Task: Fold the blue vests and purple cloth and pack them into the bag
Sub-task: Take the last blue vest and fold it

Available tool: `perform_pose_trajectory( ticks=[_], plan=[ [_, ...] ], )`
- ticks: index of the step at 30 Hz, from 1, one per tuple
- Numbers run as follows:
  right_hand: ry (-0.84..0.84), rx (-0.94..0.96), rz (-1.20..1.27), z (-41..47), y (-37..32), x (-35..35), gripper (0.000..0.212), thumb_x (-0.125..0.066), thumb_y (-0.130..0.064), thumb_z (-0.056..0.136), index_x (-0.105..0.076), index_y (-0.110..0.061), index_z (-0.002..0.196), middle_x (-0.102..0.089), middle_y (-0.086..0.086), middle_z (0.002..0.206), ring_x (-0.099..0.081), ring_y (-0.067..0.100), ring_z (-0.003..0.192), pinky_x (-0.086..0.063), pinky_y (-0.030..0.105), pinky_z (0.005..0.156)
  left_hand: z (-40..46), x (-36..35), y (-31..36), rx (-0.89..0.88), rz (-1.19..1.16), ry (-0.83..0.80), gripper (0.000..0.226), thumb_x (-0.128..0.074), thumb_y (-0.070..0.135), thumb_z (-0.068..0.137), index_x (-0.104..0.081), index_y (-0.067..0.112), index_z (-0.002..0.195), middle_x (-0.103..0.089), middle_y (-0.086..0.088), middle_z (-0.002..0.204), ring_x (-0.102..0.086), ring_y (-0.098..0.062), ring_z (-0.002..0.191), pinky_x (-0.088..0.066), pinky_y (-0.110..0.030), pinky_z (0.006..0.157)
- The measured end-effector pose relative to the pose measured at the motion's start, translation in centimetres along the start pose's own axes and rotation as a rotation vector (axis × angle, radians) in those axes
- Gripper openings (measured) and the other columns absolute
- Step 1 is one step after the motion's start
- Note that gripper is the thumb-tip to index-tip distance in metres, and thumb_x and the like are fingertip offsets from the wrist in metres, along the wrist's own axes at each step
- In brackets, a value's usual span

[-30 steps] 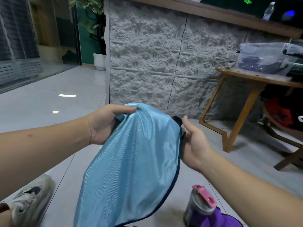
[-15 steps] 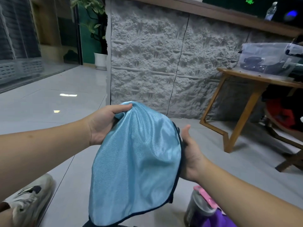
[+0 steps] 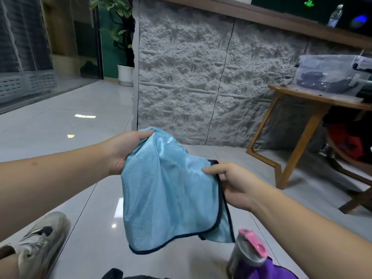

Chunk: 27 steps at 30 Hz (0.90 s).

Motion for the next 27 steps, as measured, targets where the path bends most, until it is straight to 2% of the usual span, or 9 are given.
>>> perform_pose_trajectory(
  ticks=[3, 5, 7, 10, 12, 14, 17, 22, 27],
  plan=[
    [0.064, 0.075, 0.094, 0.1, -0.7, 0.4, 0.040, -0.061, 0.003, 0.095, -0.061, 0.000, 0.134, -0.074, 0.024, 0.121, -0.074, 0.035, 0.098, -0.063, 0.044, 0.082, -0.2, 0.4, -0.5, 0.007, -0.038, 0.049, 0.043, -0.054, 0.043, 0.104, -0.075, 0.005, 0.103, -0.078, -0.014, 0.086, -0.077, -0.027, 0.069, -0.057, -0.043, 0.077],
    [0.110, 0.140, 0.185, 0.2, -1.2, 0.8, 0.045, -0.061, 0.006, 0.096, -0.056, -0.011, 0.138, -0.073, 0.024, 0.120, -0.076, 0.036, 0.089, -0.064, 0.044, 0.069, -0.3, 0.8, -0.2, -0.045, -0.141, 0.075, 0.056, -0.057, 0.052, 0.098, -0.079, 0.001, 0.094, -0.079, -0.017, 0.090, -0.078, -0.030, 0.075, -0.054, -0.043, 0.075],
    [0.152, 0.206, 0.252, 0.1, -1.7, 1.2, 0.050, -0.061, 0.008, 0.097, -0.057, -0.024, 0.135, -0.073, 0.024, 0.117, -0.076, 0.036, 0.082, -0.064, 0.046, 0.065, -0.3, 1.0, -0.9, -0.041, -0.189, 0.097, 0.060, -0.063, 0.058, 0.092, -0.074, 0.002, 0.110, -0.077, -0.020, 0.107, -0.077, -0.034, 0.095, -0.056, -0.045, 0.083],
    [0.182, 0.263, 0.272, -0.2, -2.2, 1.3, 0.049, -0.062, 0.008, 0.097, -0.060, -0.029, 0.129, -0.072, 0.024, 0.118, -0.076, 0.039, 0.085, -0.064, 0.053, 0.073, -0.1, -0.2, -3.4, 0.014, -0.072, 0.003, 0.042, -0.062, 0.049, 0.097, -0.065, 0.013, 0.118, -0.078, -0.014, 0.109, -0.072, -0.033, 0.110, -0.050, -0.048, 0.104],
    [0.194, 0.257, 0.262, -0.2, -2.2, 1.4, 0.049, -0.063, 0.009, 0.096, -0.061, -0.028, 0.128, -0.072, 0.025, 0.117, -0.075, 0.038, 0.084, -0.064, 0.053, 0.073, 0.3, -1.2, -4.4, 0.004, -0.072, -0.090, 0.055, -0.069, 0.034, 0.093, -0.053, 0.032, 0.145, -0.069, -0.005, 0.133, -0.073, -0.028, 0.113, -0.051, -0.049, 0.104],
    [0.200, 0.247, 0.245, -0.2, -2.1, 1.5, 0.051, -0.064, 0.009, 0.095, -0.061, -0.027, 0.130, -0.073, 0.027, 0.114, -0.075, 0.038, 0.082, -0.064, 0.051, 0.070, 0.4, -1.5, -3.8, -0.072, -0.079, -0.116, 0.070, -0.075, 0.020, 0.084, -0.054, 0.051, 0.143, -0.066, 0.000, 0.137, -0.073, -0.026, 0.112, -0.053, -0.047, 0.101],
    [0.200, 0.243, 0.208, -0.3, -2.5, 1.7, 0.057, -0.064, 0.014, 0.093, -0.059, -0.026, 0.133, -0.074, 0.028, 0.113, -0.077, 0.042, 0.086, -0.063, 0.052, 0.070, 0.7, -1.3, -2.8, -0.139, -0.003, -0.085, 0.054, -0.078, 0.007, 0.077, -0.075, 0.038, 0.122, -0.073, -0.012, 0.126, -0.072, -0.030, 0.112, -0.054, -0.046, 0.102],
    [0.224, 0.265, 0.084, -0.7, -3.5, 2.0, 0.067, -0.067, 0.018, 0.087, -0.066, -0.031, 0.132, -0.077, 0.023, 0.108, -0.078, 0.041, 0.088, -0.064, 0.045, 0.067, 0.9, -0.4, -1.3, -0.221, 0.126, 0.028, 0.024, -0.069, -0.003, 0.092, -0.078, 0.013, 0.108, -0.078, -0.018, 0.106, -0.078, -0.029, 0.090, -0.062, -0.039, 0.077],
    [0.153, 0.263, -0.135, -0.9, -4.0, 0.7, 0.069, -0.065, 0.021, 0.086, -0.071, -0.036, 0.124, -0.069, 0.028, 0.122, -0.074, 0.045, 0.101, -0.061, 0.057, 0.090, 1.7, -0.9, -1.8, -0.136, 0.331, -0.091, 0.039, -0.081, 0.002, 0.080, -0.074, 0.006, 0.117, -0.077, -0.019, 0.111, -0.076, -0.027, 0.099, -0.060, -0.033, 0.083]
  ],
)
Point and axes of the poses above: each hand's wrist, its own z-axis towards the middle knuckle, its own x-axis out of the back of the hand, y = z × x, the point moved 9 cm from there along z, towards the middle knuckle
